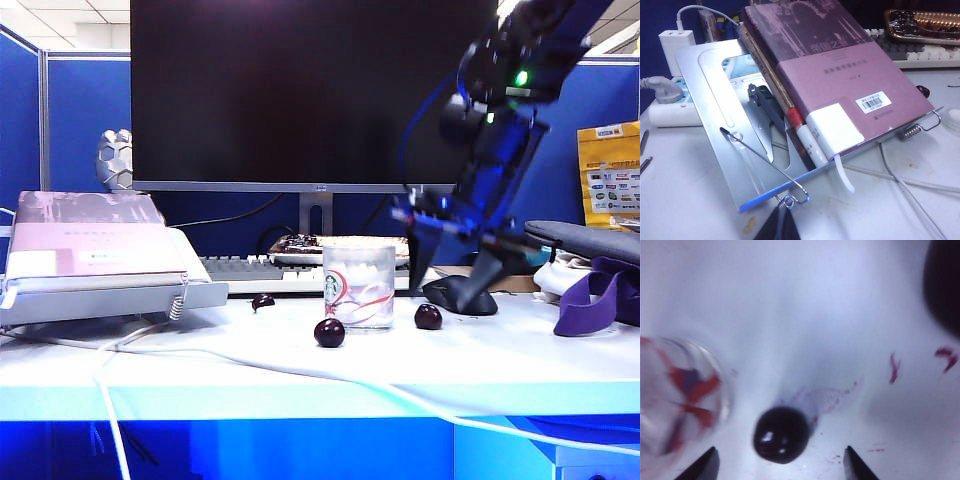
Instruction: Pick up the cherry on the right side of the glass and put it inside the glass.
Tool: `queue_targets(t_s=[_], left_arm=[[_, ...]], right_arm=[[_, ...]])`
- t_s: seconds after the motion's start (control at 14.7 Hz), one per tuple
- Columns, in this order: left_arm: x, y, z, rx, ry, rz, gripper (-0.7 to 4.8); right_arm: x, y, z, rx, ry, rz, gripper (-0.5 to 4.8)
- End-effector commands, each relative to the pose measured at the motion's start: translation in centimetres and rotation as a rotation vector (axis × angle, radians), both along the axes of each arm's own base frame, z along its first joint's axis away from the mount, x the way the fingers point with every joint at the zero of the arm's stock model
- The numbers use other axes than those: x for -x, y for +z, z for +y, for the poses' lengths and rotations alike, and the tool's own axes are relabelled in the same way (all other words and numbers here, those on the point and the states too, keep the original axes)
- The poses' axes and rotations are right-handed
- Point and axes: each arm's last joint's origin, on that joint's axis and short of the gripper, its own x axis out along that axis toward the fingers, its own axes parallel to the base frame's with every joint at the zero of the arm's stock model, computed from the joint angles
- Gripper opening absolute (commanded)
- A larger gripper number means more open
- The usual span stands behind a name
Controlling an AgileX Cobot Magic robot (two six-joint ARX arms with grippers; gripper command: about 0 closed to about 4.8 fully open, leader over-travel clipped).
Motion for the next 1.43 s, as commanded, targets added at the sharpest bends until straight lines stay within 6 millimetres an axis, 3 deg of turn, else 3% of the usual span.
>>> queue_targets(t_s=[0.07, 0.48, 0.88, 1.43], left_arm=[[0.0, -0.1, 0.0, -0.004, -0.004, 0.009, -0.05], [0.0, -0.1, 0.0, -0.004, -0.004, 0.009, -0.05], [0.0, -0.1, 0.0, -0.004, -0.004, 0.009, -0.05], [0.0, -0.1, 0.0, -0.004, -0.004, 0.009, -0.05]], right_arm=[[-0.1, -0.5, 0.1, -0.002, 0.001, 0.017, 3.30], [-0.5, -0.4, 0.2, -0.012, -0.003, -0.026, 3.30], [-1.3, -1.8, 0.5, -0.007, -0.006, 0.012, 3.28], [-0.5, -2.4, 0.2, 0.021, -0.005, 0.114, 3.26]])
